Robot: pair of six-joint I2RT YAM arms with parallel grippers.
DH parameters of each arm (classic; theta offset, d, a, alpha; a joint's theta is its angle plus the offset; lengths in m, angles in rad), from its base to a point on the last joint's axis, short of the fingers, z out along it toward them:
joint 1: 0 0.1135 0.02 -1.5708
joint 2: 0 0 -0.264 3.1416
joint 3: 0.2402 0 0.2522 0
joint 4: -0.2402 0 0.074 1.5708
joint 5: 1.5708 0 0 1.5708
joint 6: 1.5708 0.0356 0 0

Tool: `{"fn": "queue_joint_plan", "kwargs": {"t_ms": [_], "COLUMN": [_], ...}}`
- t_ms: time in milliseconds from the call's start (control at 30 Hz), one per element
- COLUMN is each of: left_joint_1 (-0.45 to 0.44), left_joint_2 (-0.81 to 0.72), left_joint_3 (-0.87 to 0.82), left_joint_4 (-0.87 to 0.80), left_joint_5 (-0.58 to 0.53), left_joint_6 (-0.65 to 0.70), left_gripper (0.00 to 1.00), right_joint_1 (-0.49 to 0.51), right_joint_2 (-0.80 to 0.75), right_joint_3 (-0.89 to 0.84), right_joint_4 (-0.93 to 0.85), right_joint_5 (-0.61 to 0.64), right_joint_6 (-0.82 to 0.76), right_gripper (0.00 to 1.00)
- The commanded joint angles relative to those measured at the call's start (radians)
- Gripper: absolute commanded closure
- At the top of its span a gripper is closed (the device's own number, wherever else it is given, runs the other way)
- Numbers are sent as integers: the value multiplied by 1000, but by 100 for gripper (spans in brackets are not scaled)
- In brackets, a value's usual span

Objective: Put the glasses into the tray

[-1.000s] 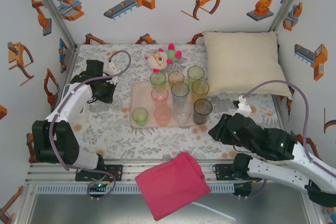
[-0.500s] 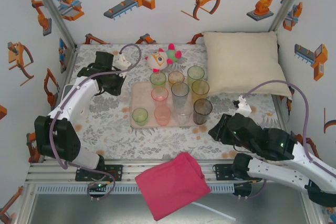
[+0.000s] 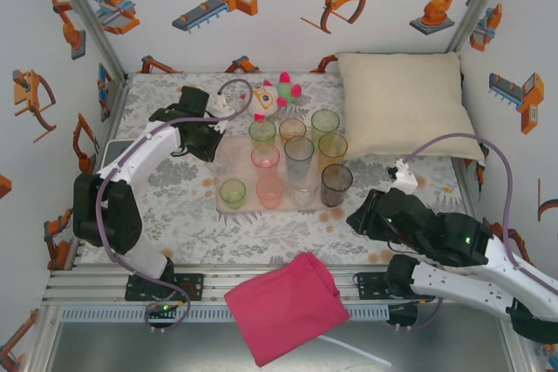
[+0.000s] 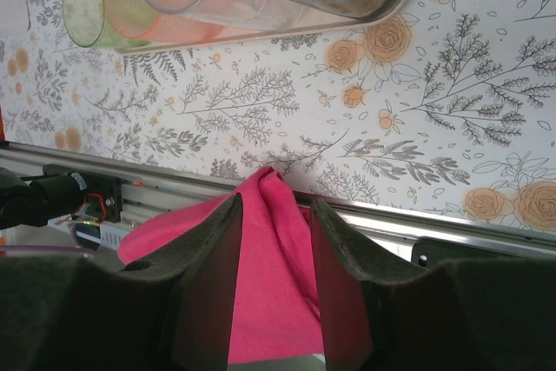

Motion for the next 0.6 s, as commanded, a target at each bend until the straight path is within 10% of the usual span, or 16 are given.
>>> {"fn": "queue_joint_plan", "kwargs": {"t_ms": [0, 567], "left_joint_1": [-23, -72], "left_joint_2": [22, 122], "left_joint_3": [39, 60], "left_joint_4": [16, 70], "left_joint_5": [18, -8], "left_joint_6": [-20, -30], "left_gripper": [85, 84], "right_joint_1": [1, 1], "right_joint_2": [7, -4], "right_joint_3": [21, 16], "right_joint_4": [-15, -32], "right_joint_5": [21, 11], "right_joint_6": [25, 45], "right_gripper": [62, 64]}}
